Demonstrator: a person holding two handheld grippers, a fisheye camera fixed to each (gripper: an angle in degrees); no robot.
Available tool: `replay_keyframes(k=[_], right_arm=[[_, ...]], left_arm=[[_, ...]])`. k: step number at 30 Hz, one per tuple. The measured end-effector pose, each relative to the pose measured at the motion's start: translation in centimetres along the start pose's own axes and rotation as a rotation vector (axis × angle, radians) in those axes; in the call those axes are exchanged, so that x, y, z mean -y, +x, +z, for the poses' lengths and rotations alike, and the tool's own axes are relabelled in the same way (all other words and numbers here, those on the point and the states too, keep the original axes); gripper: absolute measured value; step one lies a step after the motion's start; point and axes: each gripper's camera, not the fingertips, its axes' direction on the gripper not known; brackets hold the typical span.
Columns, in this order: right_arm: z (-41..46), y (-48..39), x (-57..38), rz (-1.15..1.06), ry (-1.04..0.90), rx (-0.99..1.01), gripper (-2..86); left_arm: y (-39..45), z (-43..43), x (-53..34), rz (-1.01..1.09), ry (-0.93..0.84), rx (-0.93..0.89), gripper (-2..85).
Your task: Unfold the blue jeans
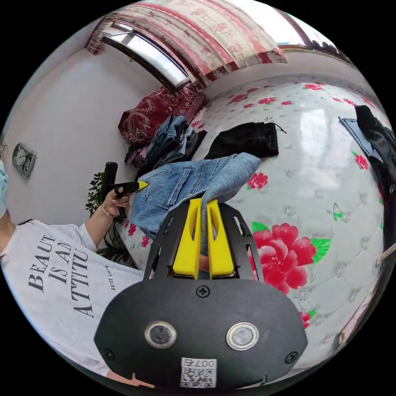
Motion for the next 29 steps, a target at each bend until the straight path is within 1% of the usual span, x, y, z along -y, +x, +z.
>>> replay_keyframes(k=[2, 4, 5, 6, 7, 9, 10, 12, 15, 17, 18, 19, 20, 21, 22, 23, 24, 26, 28, 29], right_arm=[[0.0, -0.2, 4.9, -0.048, 0.070, -0.058, 1.3], [0.9, -0.2, 8.7, -0.068, 0.146, -0.172, 2.3], [1.9, 0.1, 10.2, -0.062, 0.199, -0.282, 3.2], [3.3, 0.6, 11.1, -0.041, 0.220, -0.372, 4.0], [4.1, 0.9, 11.3, -0.027, 0.210, -0.402, 4.4], [8.8, 2.4, 10.4, -0.004, 0.036, -0.420, 5.9], [10.1, 2.8, 9.7, 0.000, -0.019, -0.413, 6.2], [14.3, 3.3, 5.0, -0.001, -0.205, -0.420, 7.1], [16.3, 2.3, -1.6, -0.043, -0.353, -0.505, 7.9], [16.2, 1.5, -4.6, -0.050, -0.393, -0.545, 8.4], [15.3, 0.6, -6.1, -0.074, -0.327, -0.542, 8.8], [15.1, 0.3, -6.8, -0.072, -0.320, -0.534, 9.0], [14.7, 0.0, -7.5, -0.047, -0.273, -0.512, 9.4], [14.3, 0.0, -7.7, -0.020, -0.242, -0.453, 9.8], [14.0, 0.2, -7.7, 0.000, -0.230, -0.417, 10.1], [13.5, 0.6, -7.2, 0.048, -0.231, -0.361, 10.2], [12.7, 1.4, -6.6, 0.117, -0.249, -0.352, 10.3], [10.5, 2.7, -6.1, 0.198, -0.216, -0.412, 10.5], [6.8, 3.8, -6.3, 0.233, -0.113, -0.515, 10.7], [3.8, 4.7, -6.6, 0.257, -0.046, -0.628, 10.8]], left_arm=[[-0.7, -0.9, 5.3, 0.030, 0.076, 0.055, 4.2], [-1.8, -1.1, 8.8, 0.018, 0.162, 0.193, 4.5], [-2.7, -0.5, 10.1, -0.003, 0.191, 0.304, 4.8], [-3.8, 0.7, 10.5, -0.032, 0.171, 0.396, 5.1], [-4.4, 1.6, 10.4, -0.045, 0.150, 0.424, 5.3], [-6.0, 6.3, 7.6, -0.046, 0.018, 0.483, 6.1], [-6.3, 7.6, 6.4, -0.043, -0.025, 0.503, 6.3], [-6.7, 12.7, 0.3, -0.040, -0.217, 0.611, 6.9], [-4.6, 16.3, -7.1, -0.029, -0.395, 0.690, 6.7], [-2.8, 17.6, -10.1, -0.019, -0.467, 0.714, 6.5], [-1.8, 18.4, -11.5, -0.021, -0.512, 0.725, 6.4], [-1.3, 18.9, -12.0, -0.023, -0.530, 0.729, 6.4], [-0.7, 19.8, -12.7, -0.026, -0.551, 0.736, 6.4], [-0.4, 20.9, -13.2, -0.042, -0.574, 0.731, 6.4], [-0.1, 21.1, -13.1, -0.038, -0.554, 0.745, 6.4], [0.3, 21.7, -12.9, -0.019, -0.566, 0.770, 6.2], [0.6, 22.2, -12.6, -0.003, -0.587, 0.785, 6.1], [0.9, 22.6, -12.3, 0.009, -0.604, 0.793, 6.0], [1.0, 22.7, -12.1, 0.024, -0.607, 0.788, 6.0], [1.1, 22.6, -12.1, 0.024, -0.602, 0.784, 5.9]])
